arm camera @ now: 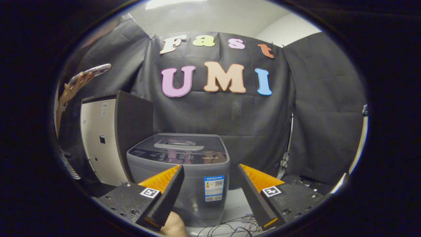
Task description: Put the clothes into the washing machine and then close the washing machine lid.
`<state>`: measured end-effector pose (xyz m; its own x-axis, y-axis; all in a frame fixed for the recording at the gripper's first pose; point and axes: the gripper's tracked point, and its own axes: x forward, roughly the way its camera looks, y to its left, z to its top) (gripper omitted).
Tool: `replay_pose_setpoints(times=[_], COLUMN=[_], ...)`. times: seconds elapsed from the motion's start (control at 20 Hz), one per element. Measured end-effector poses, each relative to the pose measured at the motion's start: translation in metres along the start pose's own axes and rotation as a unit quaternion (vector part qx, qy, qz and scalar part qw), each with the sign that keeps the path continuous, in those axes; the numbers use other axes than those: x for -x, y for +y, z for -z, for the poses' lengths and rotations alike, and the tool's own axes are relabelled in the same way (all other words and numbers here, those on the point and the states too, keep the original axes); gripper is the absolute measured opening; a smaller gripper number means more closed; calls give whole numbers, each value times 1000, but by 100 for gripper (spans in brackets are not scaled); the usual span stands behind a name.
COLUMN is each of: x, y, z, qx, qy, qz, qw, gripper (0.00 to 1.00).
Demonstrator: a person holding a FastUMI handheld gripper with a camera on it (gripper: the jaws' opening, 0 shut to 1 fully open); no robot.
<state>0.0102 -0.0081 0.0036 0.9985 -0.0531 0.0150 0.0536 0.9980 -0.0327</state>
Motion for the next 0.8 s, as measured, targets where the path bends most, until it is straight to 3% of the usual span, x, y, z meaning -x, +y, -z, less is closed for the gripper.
replay_pose_setpoints(times=[0.45, 0.8], x=[7, 8], y=[9, 10], z=[0, 1], qx=[-17, -16], qy=[2, 2], qz=[-34, -36], qw=[999, 999], gripper=[97, 97])
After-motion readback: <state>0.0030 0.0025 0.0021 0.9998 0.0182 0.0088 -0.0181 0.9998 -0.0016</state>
